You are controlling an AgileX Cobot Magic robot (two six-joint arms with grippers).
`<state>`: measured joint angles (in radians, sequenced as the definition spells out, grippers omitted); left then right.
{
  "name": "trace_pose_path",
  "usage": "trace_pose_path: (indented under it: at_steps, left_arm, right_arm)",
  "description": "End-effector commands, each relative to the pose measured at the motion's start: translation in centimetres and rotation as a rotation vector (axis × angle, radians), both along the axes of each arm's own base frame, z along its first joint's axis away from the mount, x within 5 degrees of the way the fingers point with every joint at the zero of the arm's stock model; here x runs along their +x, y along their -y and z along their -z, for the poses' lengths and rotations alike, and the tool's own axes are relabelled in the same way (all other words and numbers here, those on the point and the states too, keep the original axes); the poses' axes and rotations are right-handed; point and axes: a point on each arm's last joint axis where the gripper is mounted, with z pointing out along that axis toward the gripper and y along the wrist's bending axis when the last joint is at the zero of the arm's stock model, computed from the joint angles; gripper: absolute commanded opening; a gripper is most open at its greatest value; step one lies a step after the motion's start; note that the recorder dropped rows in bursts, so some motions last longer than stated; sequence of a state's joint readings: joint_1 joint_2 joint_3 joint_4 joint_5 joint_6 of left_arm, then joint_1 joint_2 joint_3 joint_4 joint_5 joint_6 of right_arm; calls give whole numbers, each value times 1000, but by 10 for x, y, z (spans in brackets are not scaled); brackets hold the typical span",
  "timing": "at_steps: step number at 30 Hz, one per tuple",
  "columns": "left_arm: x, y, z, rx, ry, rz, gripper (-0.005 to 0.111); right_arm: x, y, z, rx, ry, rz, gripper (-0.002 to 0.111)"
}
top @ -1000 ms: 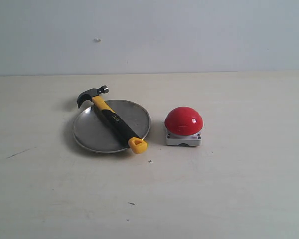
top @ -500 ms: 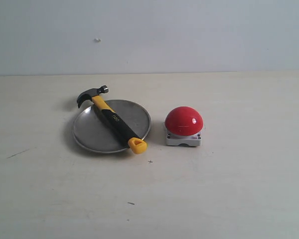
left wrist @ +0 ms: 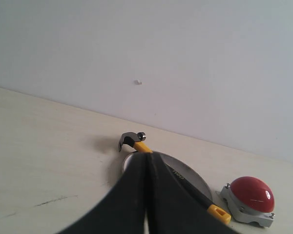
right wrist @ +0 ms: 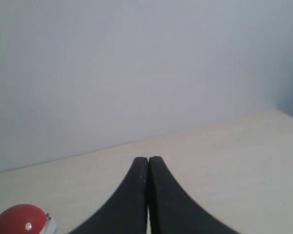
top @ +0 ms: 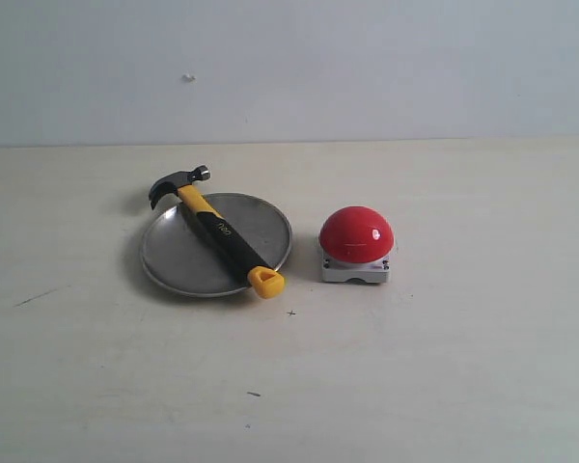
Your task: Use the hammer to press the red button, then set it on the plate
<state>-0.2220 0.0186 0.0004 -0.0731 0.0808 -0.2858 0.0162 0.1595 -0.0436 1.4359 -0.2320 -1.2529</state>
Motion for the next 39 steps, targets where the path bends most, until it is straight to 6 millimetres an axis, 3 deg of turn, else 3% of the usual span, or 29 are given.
trace_pose_path:
  at_steps: [1, 8, 14, 39]
  left_arm:
    - [-1, 0, 0, -5, 6, -2, 0]
    - [-1, 0, 0, -5, 6, -2, 0]
    - [-1, 0, 0, -5, 6, -2, 0]
    - [-1, 0, 0, -5, 6, -2, 0]
  right_arm:
    - [0, -9, -5, -62, 70, -93, 0]
    - [-1, -18, 3, -96, 90, -198, 0]
    - [-2, -19, 5, -24, 73, -207, 0]
    - [-11, -18, 19, -3, -36, -172, 0]
